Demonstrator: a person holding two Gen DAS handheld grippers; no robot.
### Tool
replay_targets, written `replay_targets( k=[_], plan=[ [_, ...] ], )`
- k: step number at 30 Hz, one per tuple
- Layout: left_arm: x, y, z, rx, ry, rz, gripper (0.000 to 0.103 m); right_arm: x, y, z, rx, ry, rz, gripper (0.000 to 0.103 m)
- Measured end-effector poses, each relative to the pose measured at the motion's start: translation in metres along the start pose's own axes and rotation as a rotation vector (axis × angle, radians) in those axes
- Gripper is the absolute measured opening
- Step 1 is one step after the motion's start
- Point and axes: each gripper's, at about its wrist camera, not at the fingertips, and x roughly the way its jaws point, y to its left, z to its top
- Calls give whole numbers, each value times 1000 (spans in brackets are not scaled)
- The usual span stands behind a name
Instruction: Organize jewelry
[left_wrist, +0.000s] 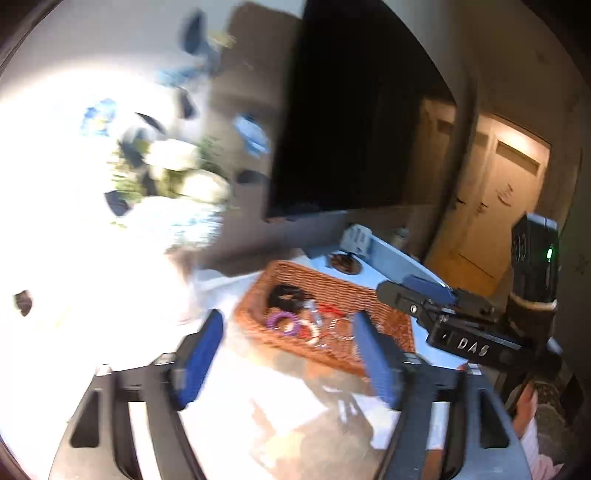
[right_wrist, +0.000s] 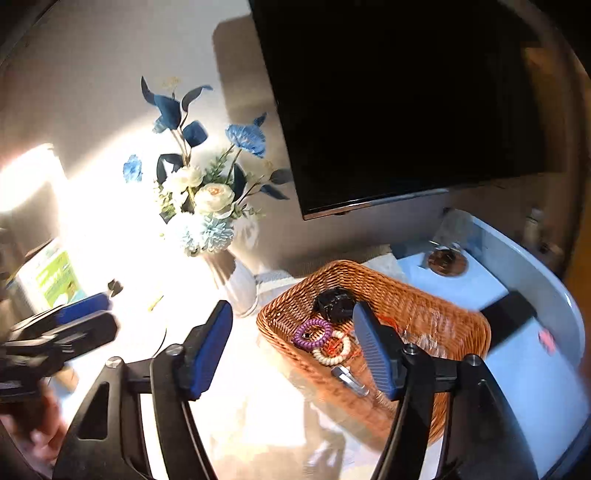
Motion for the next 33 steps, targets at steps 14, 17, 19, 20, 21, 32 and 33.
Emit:
replay_targets(
  k=[14,17,19,20,21,32,33],
  plan=[
    [79,25,-88,92,50,170,78,16,25,-105,82,-35,-582,79],
    [98,37,-103,18,118,79,78,24,24,-121,93,-8,-584,79],
    [105,40,-108,-4,162,43,79,32,20,-122,87,36,-590,78],
    [103,38,-110,-2,156,38,79,32,20,-123,93,35,-598,79],
    [104,38,-111,-6,156,38,79,31,20,-123,99,32,-602,79],
    [101,11,-118,171,93,246,78,28,23,-125,95,26,-614,79],
    [101,13,-118,156,100,236,78,29,22,-126,101,31,-614,79]
  ],
)
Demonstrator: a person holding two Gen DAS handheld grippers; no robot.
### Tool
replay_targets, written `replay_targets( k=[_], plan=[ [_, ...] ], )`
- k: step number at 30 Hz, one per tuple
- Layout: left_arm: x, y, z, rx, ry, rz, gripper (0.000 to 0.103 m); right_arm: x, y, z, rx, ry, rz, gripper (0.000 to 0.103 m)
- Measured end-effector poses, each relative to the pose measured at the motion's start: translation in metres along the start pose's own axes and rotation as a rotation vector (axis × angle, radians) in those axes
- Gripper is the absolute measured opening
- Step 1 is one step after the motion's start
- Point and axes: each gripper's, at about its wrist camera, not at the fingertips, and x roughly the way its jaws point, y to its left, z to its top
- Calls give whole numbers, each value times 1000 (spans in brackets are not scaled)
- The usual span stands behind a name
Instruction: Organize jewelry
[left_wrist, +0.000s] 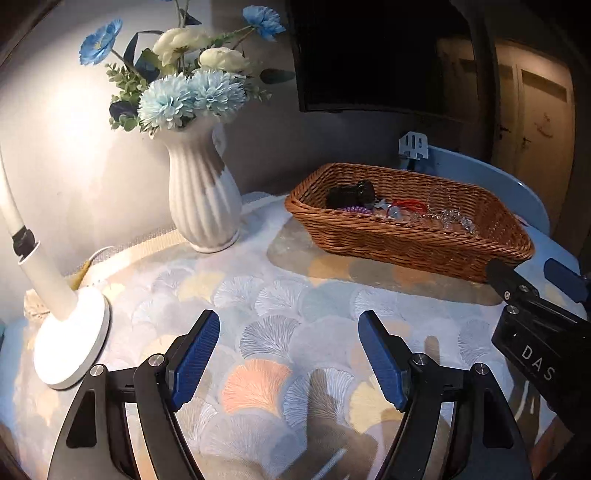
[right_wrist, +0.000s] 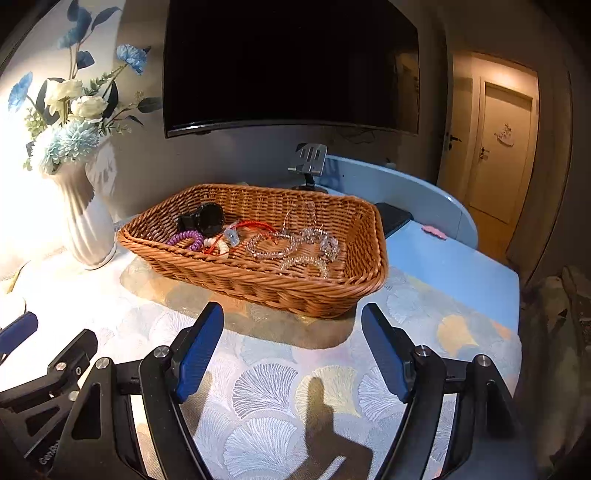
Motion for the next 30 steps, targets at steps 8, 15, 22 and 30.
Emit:
replay_targets(
  k=[8,15,22,30],
  plan=[
    [3,21,2,-76,17,9,79,10,-2,-1,12,51,2,79],
    [2,17,1,-53,16,18,79,13,-1,-1,9,62,0,79],
    [3,14,0,-36,20,26,79,15,-2,-1,17,72,0,79],
    [5,14,1,-38,24,19,79,17,3,-1,-11,74,-3,79]
  ],
)
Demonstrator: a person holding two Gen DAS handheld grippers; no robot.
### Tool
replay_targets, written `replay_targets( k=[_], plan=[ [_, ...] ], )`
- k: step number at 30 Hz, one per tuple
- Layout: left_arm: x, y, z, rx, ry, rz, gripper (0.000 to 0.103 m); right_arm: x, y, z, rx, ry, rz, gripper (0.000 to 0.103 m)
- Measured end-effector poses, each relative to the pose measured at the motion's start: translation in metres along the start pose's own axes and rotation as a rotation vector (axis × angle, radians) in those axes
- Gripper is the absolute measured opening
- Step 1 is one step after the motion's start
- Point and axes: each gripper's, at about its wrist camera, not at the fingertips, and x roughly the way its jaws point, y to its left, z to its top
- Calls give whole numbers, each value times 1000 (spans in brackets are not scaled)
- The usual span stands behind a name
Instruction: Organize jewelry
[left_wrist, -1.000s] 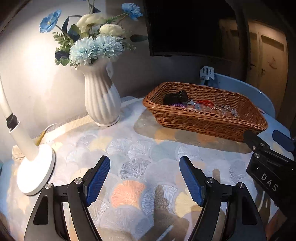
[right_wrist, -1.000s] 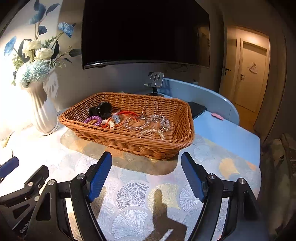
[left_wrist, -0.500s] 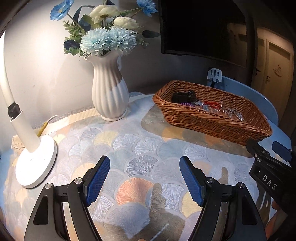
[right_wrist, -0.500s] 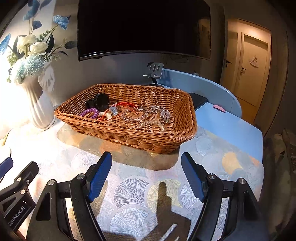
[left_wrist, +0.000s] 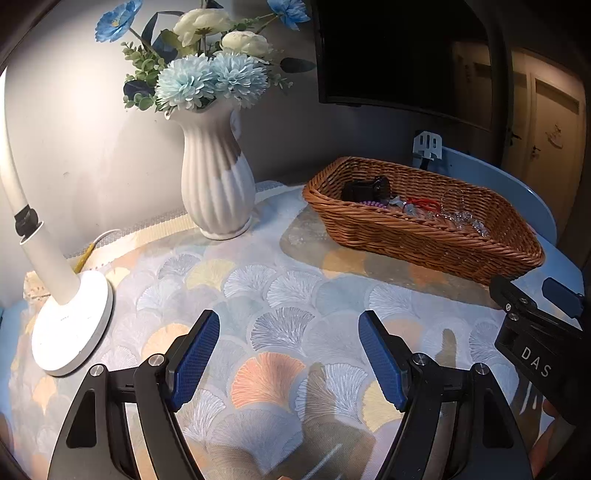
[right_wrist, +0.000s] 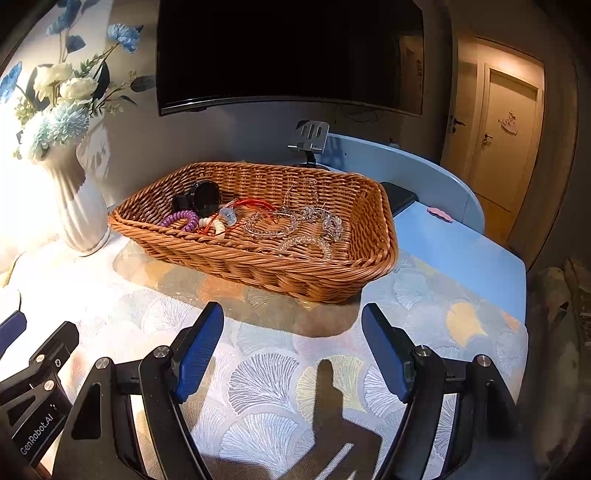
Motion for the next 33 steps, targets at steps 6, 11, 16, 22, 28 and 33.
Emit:
replay_targets(
  k=[6,11,16,22,28,33],
  plan=[
    [2,1,0,5,4,-3,79,1,-1,1,6,2,6,79],
    [3,3,1,6,5,-7,79,2,-1,0,3,4,8,79],
    [4,3,1,7,7,-7,79,2,1,0,-7,2,8,79],
    [6,1,0,20,15,-23,79,2,1,0,-5,5,8,79],
    [7,2,1,17,19,-29,79,2,0,0,-4,5,11,79],
    [7,1,1,24,18,-31,79,2,0,0,-5,5,13,79]
  ],
)
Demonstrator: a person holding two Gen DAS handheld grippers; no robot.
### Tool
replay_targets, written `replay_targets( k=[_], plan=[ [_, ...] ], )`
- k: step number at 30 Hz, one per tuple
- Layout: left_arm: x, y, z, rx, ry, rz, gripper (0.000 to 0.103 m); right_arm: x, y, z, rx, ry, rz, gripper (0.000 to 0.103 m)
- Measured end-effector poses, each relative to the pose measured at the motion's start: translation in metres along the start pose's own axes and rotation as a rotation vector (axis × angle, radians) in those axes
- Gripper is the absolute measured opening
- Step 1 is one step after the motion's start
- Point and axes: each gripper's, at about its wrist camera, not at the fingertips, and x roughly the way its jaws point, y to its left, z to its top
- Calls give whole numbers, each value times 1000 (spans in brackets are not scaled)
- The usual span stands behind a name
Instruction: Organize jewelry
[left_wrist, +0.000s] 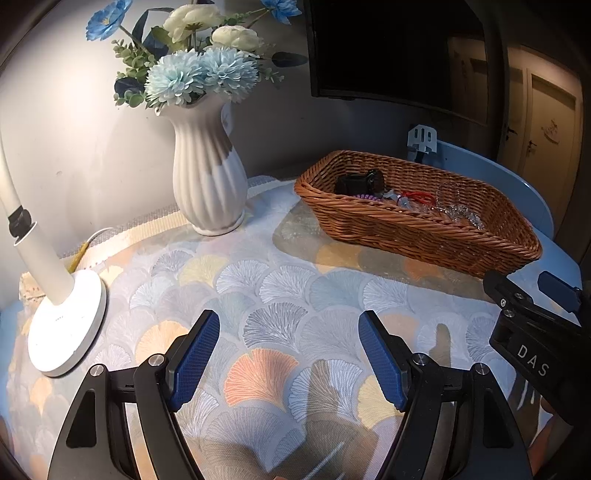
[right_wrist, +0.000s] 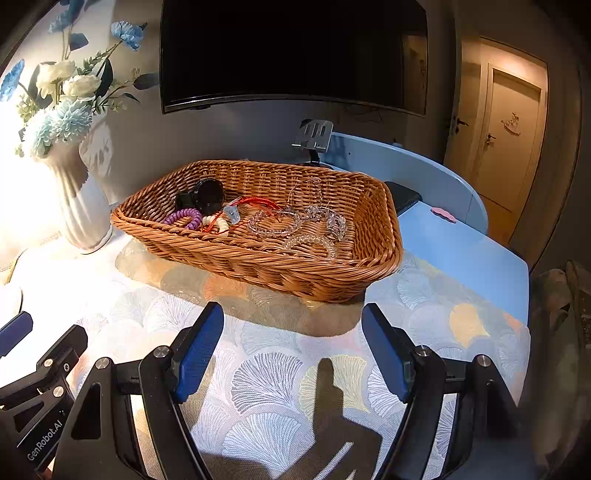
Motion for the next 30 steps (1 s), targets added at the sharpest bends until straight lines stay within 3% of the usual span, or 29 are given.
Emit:
replay_targets(
  k=[30],
  plan=[
    [6,22,1,-119,36,-36,79,2,0,1,-3,8,0,79]
  ],
)
